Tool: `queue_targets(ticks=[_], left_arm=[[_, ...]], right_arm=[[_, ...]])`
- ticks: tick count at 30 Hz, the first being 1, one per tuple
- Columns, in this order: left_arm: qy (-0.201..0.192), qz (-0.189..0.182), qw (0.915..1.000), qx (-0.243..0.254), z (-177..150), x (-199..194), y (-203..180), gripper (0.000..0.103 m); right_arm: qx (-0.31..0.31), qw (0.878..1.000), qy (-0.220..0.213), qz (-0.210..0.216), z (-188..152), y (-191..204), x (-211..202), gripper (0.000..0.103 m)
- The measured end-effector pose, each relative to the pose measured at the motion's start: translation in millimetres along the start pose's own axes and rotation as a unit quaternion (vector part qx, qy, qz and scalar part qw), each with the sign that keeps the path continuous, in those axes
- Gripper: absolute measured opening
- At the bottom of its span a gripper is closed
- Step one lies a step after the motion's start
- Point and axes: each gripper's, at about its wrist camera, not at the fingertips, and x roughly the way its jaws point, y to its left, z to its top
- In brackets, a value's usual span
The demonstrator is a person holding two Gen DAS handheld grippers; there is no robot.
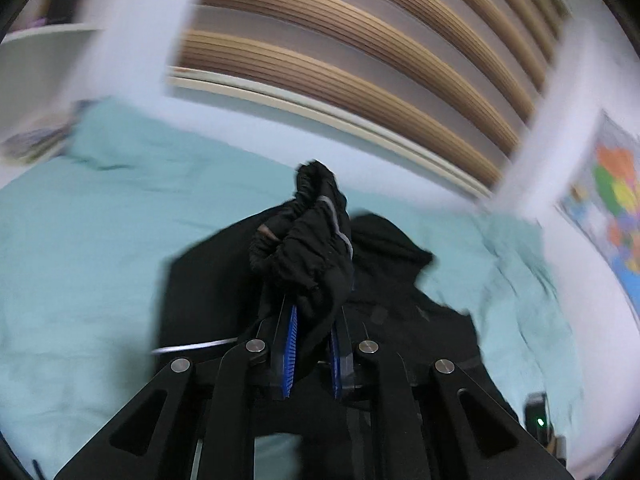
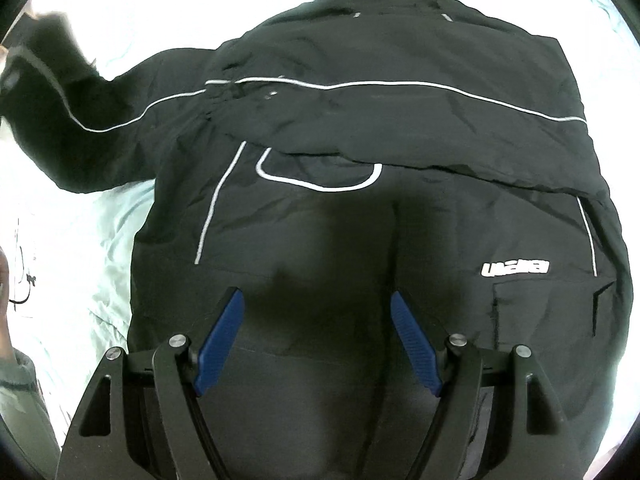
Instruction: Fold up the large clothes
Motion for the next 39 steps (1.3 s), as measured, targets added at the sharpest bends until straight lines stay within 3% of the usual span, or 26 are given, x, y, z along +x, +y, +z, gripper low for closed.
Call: queue_targets(ticks=[4,8,11,14,17,18,20,23,24,25,26,31,35,39], left_arm=[[0.063,-0.051,0.9961,0.036,-21,66,-66,0.013],[0.145,-0.065,0.9843,0.076,-54,142,-116,0.013],[0.21,-0.07,0.9718,0.082,-83,192,-136,0.014],[0.251,-0.048,0.9634,0.082,-114,220,-130,0.016],[0.285,-0.053,0.956,0.047,-127,239,-124,0.019],[0.285,-0.057,0.9558,0.041,-127,240,-124,0.02],[0.291,-0.078,0.9533,0.022,-122,233,-120,0.033],[0.289,-0.164,0.9426,-0.027,-109,206,-116,0.04],[0.28,-0.174,0.9434,-0.03,-106,197,-116,0.043],[0.268,-0.175,0.9468,-0.028,-101,185,-115,0.054],[0.258,-0.173,0.9503,-0.026,-96,174,-114,0.065],[0.216,-0.151,0.9635,-0.047,-82,125,-89,0.067],[0.21,-0.104,0.9705,-0.057,-80,108,-62,0.067],[0.216,-0.078,0.9711,-0.067,-83,100,-44,0.067]], right_arm=[[0.023,1.0,-0.006,0.006,3,-24,-3,0.078],[0.048,0.999,-0.009,0.006,3,-47,-4,0.078],[0.061,0.998,-0.01,0.005,4,-65,-5,0.078],[0.071,0.997,-0.009,0.003,6,-81,-3,0.078],[0.073,0.997,-0.01,0.0,10,-92,-2,0.078],[0.07,0.997,-0.01,-0.002,13,-94,-2,0.078],[0.065,0.998,-0.013,0.001,17,-98,-3,0.078],[0.051,0.998,-0.033,0.019,34,-98,-11,0.078],[0.045,0.998,-0.04,0.024,40,-97,-13,0.078],[0.035,0.998,-0.05,0.03,48,-93,-16,0.078],[0.024,0.997,-0.058,0.036,56,-89,-19,0.078],[0.006,0.995,-0.075,0.069,94,-68,-8,0.078],[0.047,0.991,-0.066,0.111,122,-65,22,0.078],[0.117,0.982,-0.041,0.142,140,-76,55,0.079]])
